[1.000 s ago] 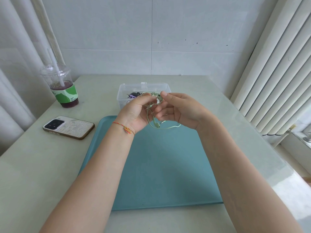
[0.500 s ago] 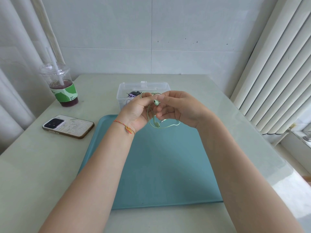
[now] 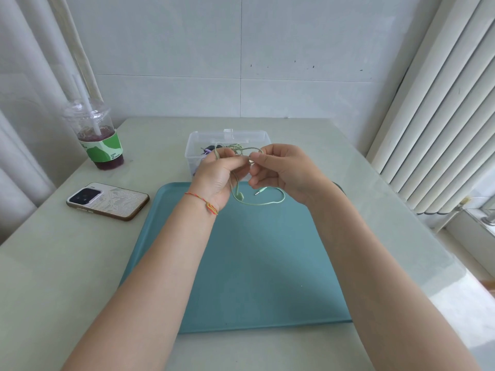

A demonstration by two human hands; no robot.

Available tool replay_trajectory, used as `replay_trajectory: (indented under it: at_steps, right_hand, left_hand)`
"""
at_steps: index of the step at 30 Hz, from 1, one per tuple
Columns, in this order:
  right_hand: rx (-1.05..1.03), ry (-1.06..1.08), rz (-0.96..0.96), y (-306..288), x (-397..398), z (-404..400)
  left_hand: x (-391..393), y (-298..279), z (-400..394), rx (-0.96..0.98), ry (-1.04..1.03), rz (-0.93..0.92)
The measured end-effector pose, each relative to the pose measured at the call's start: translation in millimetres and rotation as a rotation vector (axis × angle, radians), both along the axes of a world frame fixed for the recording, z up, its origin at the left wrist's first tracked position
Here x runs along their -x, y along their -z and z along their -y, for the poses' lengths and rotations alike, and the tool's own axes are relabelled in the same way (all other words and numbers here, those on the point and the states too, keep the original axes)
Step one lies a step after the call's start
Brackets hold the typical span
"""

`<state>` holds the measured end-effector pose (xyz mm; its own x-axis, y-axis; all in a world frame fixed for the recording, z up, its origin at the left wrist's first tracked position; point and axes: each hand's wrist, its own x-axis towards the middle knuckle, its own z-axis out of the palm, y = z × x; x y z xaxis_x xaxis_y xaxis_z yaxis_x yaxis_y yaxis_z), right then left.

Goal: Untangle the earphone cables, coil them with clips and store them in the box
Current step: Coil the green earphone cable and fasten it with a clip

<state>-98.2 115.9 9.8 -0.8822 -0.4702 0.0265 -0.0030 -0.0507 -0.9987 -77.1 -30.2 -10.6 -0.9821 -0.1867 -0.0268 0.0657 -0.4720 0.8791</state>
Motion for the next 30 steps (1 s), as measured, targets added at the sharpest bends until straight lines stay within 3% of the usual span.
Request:
replay_trajectory:
  at_steps: [4,8,11,17,24,27,29,30]
  right_hand:
    - [-0.142,0.174,-0.022,3,3,2]
    - [-0.265,0.297,-0.101,1,10,-4]
    - [-0.215,0.324,-0.081,-4,11,-10]
    - [0.151,0.217,0.062,-11,12,-12]
    - [-0.073,0.357,-0.093,-15,12,-17]
    - [-0.052,0.323,-0.059,-17,10,-17]
    - [-0.003,0.289,-0.026,-19,7,-17]
    - [0.01,0.276,-0.02,-20,6,-16]
  left_hand:
    - [-3,-4,0,0.121,-0.059,0.028]
    - [-6,-5,0,0.376,-0.108,0.098]
    - [-7,-5,1,0.547,-0.128,0.121]
    - [-7,-8,0,0.698,-0.049,0.156]
    - [-7,-4,7,1.152,-0.108,0.275]
    - [-6,-4,6,1.404,-0.258,0.322]
    - [-6,-6,5,1.428,-0.36,0.258]
    - [-5,-7,5,1.334,-0.365,0.175]
